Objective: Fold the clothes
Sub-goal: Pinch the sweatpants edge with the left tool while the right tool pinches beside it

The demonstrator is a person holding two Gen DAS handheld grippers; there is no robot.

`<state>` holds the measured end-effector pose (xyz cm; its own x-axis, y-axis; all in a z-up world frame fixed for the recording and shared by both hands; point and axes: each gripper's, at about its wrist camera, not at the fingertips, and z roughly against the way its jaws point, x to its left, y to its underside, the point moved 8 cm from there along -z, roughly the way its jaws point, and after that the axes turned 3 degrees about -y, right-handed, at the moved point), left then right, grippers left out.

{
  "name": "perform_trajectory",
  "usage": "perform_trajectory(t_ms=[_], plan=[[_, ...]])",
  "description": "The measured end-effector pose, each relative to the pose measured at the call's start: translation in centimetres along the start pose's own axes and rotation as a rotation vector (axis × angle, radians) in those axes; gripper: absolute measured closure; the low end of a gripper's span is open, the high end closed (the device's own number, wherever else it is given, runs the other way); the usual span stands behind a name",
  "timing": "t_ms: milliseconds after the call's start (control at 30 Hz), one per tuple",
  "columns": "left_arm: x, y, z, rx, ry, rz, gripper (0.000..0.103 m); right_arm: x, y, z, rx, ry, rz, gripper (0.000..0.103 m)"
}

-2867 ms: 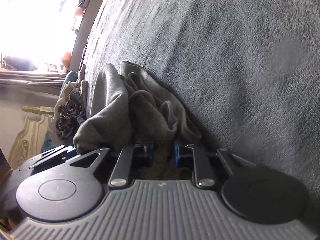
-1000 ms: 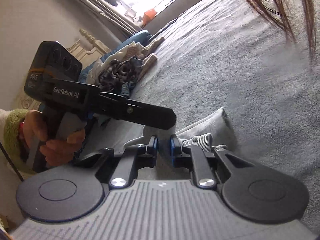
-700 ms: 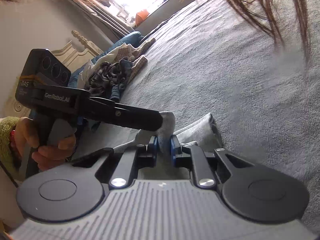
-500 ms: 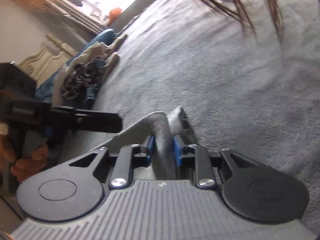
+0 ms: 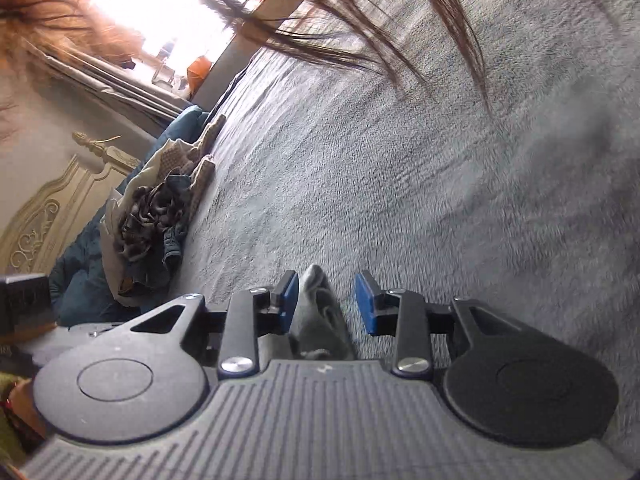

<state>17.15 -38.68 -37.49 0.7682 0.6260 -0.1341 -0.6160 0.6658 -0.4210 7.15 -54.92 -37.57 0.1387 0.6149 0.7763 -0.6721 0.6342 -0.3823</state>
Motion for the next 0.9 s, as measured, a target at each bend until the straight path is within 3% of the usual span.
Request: perform_trajectory(t_ms=[67,200,267,333,467,600,700,900], plan=[[-0.4,-0.1,-0.2,-0.012,0.019,-0.016,0.052,-0.2,-0.6,-1.1,0.056,-0.032,-0.022,0.072],[-0.8,-0.9,-1.6,-0.028,0.103,-0.07,0.038,-0.3,-1.0,-3.7,0.195,-0.084,-0.087,0.072],[-0.9,-1.3,-2.5,-0.022,0.147,-0.077,0.038,-0.2,-1.0,-5.0,0.248,-0.095,-0.101,0.072],[-0.7,-1.4,-3.4,-0.009,0.19,-0.05,0.042,-0.1,-1.0,-6.0,0.287,-0.094,-0.111,0.072],[-0.2,-1.0,-3.6,-0.017,0.23,0.002,0.063,0.2,-0.3,-7.7,0.356,-0.103,-0.131,0.072],[0.0,-0.9,-2.7,-0.065,0.214,-0.029,0.081,1.1,0.1,-8.2,0.363,-0.076,-0.043,0.093],[0.4,-0.9,-2.5,-0.068,0.215,-0.016,0.084,1.7,0.3,-7.7,0.339,-0.086,-0.023,0.094],[0.9,-1.0,-2.8,-0.067,0.206,-0.006,0.084,0.5,1.3,-6.3,0.272,-0.087,-0.098,0.095]])
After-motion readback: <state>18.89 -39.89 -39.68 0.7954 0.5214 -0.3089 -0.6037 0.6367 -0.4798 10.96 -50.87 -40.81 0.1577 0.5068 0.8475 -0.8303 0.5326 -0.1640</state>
